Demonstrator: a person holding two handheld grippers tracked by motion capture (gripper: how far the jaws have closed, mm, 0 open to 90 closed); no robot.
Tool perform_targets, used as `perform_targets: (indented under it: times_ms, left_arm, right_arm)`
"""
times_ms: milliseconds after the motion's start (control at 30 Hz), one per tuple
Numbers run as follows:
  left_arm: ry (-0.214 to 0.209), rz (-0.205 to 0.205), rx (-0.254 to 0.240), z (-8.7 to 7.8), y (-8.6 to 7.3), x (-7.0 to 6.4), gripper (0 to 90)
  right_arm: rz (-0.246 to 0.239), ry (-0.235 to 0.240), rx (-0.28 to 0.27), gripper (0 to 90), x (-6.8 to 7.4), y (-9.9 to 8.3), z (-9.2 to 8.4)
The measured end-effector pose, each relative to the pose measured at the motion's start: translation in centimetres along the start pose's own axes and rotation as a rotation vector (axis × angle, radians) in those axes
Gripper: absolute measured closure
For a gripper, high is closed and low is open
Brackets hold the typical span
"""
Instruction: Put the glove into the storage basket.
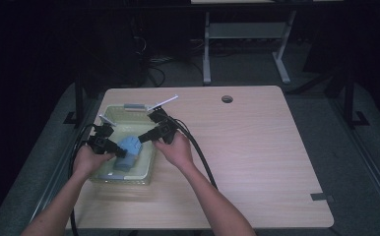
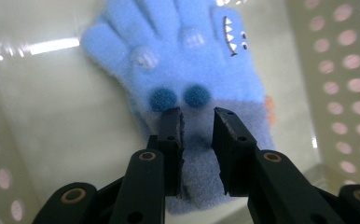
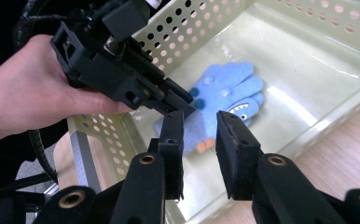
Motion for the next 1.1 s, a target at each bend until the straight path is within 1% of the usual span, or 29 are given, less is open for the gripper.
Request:
perform_targets:
  times_ms: [33,67,100,133,167,200,233,267,300,333,367,400,433,467,567,633,667,700,733,767,800,833,867,933,1000,1033,1067,1100]
  left_arm:
    - [-0.022,-0.021,-0.042,-0.5,0.5,-0.1,69.1]
    - [-0.022,-0.021,-0.042,-0.5,0.5,-0.1,68.4]
    - [-0.035,-0.029,-0.087,-1.2,1.1,-0.3,67.0]
    - [-0.035,-0.029,-0.087,-1.2,1.1,-0.3,66.1]
    - [-0.055,-0.04,-0.124,-1.6,1.5,-0.7,66.1]
    - [-0.067,-0.042,-0.137,-1.9,1.6,-0.9,65.6]
    - [-0.099,-0.029,-0.161,-2.6,1.9,-1.2,64.0]
    - [-0.099,-0.029,-0.161,-2.6,1.9,-1.2,63.9]
    - [-0.115,-0.042,-0.183,-2.9,2.2,-1.5,63.7]
    - [-0.12,-0.034,-0.196,-3.2,2.3,-1.7,63.2]
    - [-0.137,-0.033,-0.219,-3.6,2.6,-2.3,62.9]
    - [-0.137,-0.033,-0.219,-3.6,2.6,-2.3,62.2]
    - [-0.147,-0.01,-0.231,-3.8,2.8,-2.8,61.4]
    - [-0.147,-0.01,-0.231,-3.8,2.8,-2.8,61.4]
    - [-0.173,-0.008,-0.247,-3.9,3.0,-3.7,60.1]
    - [-0.19,0.002,-0.248,-3.9,3.0,-4.3,57.6]
    - [-0.195,-0.004,-0.251,-3.8,3.1,-4.6,57.6]
    - [-0.213,-0.006,-0.257,-3.7,3.3,-5.0,56.5]
    - [-0.213,-0.006,-0.257,-3.7,3.3,-5.0,56.1]
    - [-0.218,0.004,-0.263,-3.8,3.4,-5.4,55.7]
    - [-0.226,0.009,-0.265,-3.8,3.4,-5.7,55.4]
    - [-0.226,0.009,-0.265,-3.8,3.4,-5.7,55.0]
    - [-0.233,0.021,-0.266,-3.8,3.5,-6.2,54.7]
    - [-0.236,0.021,-0.269,-3.8,3.6,-6.5,53.6]
    - [-0.246,0.015,-0.281,-3.8,3.9,-7.0,52.6]
    - [-0.247,0.021,-0.277,-3.8,3.8,-7.1,51.0]
    - [-0.254,0.02,-0.28,-3.8,3.9,-7.3,51.0]
    - [-0.263,0.008,-0.28,-3.7,3.9,-7.7,49.4]
  right_arm:
    - [-0.002,0.002,-0.006,70.1,-0.2,0.1,-0.4]
    - [0.004,0.003,-0.009,69.3,-0.2,0.1,-0.5]
    - [-0.001,0.003,-0.012,68.5,-0.3,0.1,-0.7]
    - [-0.001,0.003,-0.012,68.5,-0.3,0.1,-0.7]
    - [0.003,0.005,-0.014,67.7,-0.4,0.2,-1.0]
    - [0.007,0.005,-0.018,66.8,-0.5,0.2,-1.2]
    - [0.014,0.01,-0.029,66.0,-0.7,0.3,-1.7]
    - [0.014,0.01,-0.029,66.0,-0.7,0.3,-1.7]
    - [0.012,0.011,-0.032,65.0,-1.0,0.3,-2.1]
    - [0.017,0.013,-0.038,64.5,-1.1,0.3,-2.4]
    - [0.024,0.016,-0.043,64.0,-1.2,0.3,-2.7]
    - [0.024,0.016,-0.043,64.0,-1.2,0.3,-2.7]
    - [0.028,0.017,-0.053,62.2,-1.6,0.3,-3.3]
    - [0.028,0.017,-0.053,62.2,-1.6,0.3,-3.3]
    - [0.047,0.025,-0.06,59.6,-2.2,0.0,-4.0]
    - [0.046,0.031,-0.076,57.8,-2.7,-0.2,-4.8]
    - [0.046,0.031,-0.076,57.8,-2.7,-0.2,-4.8]
    - [0.046,0.03,-0.08,57.0,-2.9,-0.3,-5.3]
    - [0.046,0.03,-0.08,57.0,-2.9,-0.3,-5.3]
    - [0.046,0.028,-0.09,56.0,-3.3,-0.4,-6.0]
    - [0.052,0.028,-0.091,55.6,-3.4,-0.4,-6.2]
    - [0.052,0.028,-0.091,55.6,-3.4,-0.4,-6.2]
    - [0.06,0.028,-0.102,54.6,-3.8,-0.5,-6.9]
    - [0.06,0.027,-0.104,54.0,-4.0,-0.5,-7.1]
    - [0.061,0.022,-0.109,53.3,-4.3,-0.5,-7.7]
    - [0.066,0.019,-0.112,52.6,-4.5,-0.7,-8.1]
    - [0.066,0.019,-0.112,52.6,-4.5,-0.7,-8.1]
    - [0.072,0.011,-0.118,51.8,-4.8,-0.9,-8.6]
Point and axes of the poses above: each handheld gripper's, and its own axes: z roughly forward along the jaws, y roughly out of its top, x roughly to its left, the point moved 10 cm from there along z, roughly forward along the jaws, and after that the axes turned 11 degrees about -x, right-handed, at the moved point
